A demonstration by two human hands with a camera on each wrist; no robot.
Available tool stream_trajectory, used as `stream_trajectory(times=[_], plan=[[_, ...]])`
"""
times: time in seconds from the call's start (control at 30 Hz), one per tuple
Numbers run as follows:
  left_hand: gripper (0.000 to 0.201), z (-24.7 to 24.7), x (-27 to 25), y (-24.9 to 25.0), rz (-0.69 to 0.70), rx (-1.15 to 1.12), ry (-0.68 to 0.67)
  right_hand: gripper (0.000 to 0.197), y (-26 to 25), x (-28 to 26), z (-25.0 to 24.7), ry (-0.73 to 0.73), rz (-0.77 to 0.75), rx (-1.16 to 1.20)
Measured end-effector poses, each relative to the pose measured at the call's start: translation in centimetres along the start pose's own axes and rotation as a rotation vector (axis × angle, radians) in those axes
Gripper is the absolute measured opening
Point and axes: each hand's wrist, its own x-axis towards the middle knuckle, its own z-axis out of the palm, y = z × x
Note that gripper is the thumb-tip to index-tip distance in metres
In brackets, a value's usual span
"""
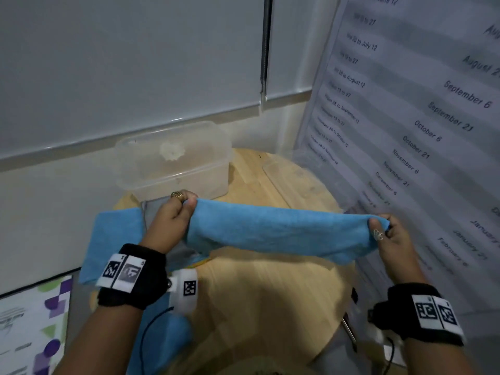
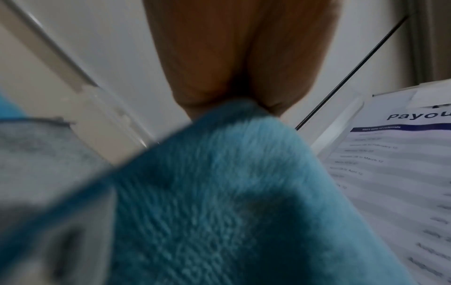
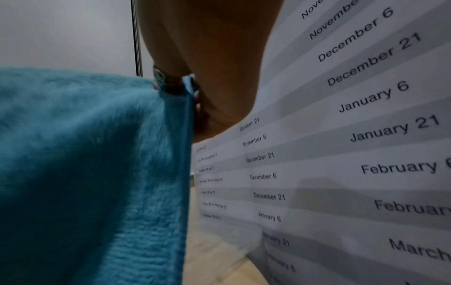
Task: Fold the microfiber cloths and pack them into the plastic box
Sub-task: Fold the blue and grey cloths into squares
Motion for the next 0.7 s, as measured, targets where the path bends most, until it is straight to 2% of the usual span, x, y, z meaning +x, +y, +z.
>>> stream_trajectory(times=[0.1, 0.17, 0.23, 0.3, 0.33, 0.4, 0.5, 0.57, 0.67, 0.7], plan=[[0.011, 3.1, 0.5, -1.4, -0.134, 0.107, 0.075, 0.014, 2.1, 0.7, 0.4, 0.093, 0.072, -0.132], [0.006, 5.5, 1.1, -3.0, -0.232, 0.221, 0.019, 0.01, 4.0, 1.8, 1.2, 0.135, 0.105, -0.257], [0.023, 7.9, 1.9, -4.8, -0.313, 0.309, -0.082, 0.021, 6.1, 2.9, 2.0, 0.108, 0.151, -0.422], [0.046, 10.1, 2.3, -6.4, -0.322, 0.447, -0.176, 0.046, 8.2, 3.5, 2.8, -0.003, 0.194, -0.605], [0.053, 11.3, 2.2, -7.2, -0.239, 0.525, -0.205, 0.058, 9.1, 3.2, 3.2, -0.061, 0.216, -0.706], [0.054, 13.4, 1.2, -9.0, -0.069, 0.628, -0.273, 0.071, 10.7, 1.9, 4.1, -0.165, 0.205, -0.902], [0.05, 16.0, -3.1, -11.5, -0.137, 0.787, -0.564, 0.086, 13.3, -1.7, 5.6, -0.412, 0.151, -1.064], [0.051, 17.2, -6.5, -13.0, -0.181, 0.867, -0.721, 0.085, 14.9, -4.4, 6.6, -0.588, 0.212, -1.125], [0.066, 17.3, -9.9, -14.4, -0.299, 0.841, -0.808, 0.073, 16.7, -6.4, 6.9, -0.676, 0.301, -1.179], [0.067, 17.1, -10.4, -14.4, -0.341, 0.815, -0.778, 0.073, 16.9, -6.4, 6.8, -0.676, 0.306, -1.184]])
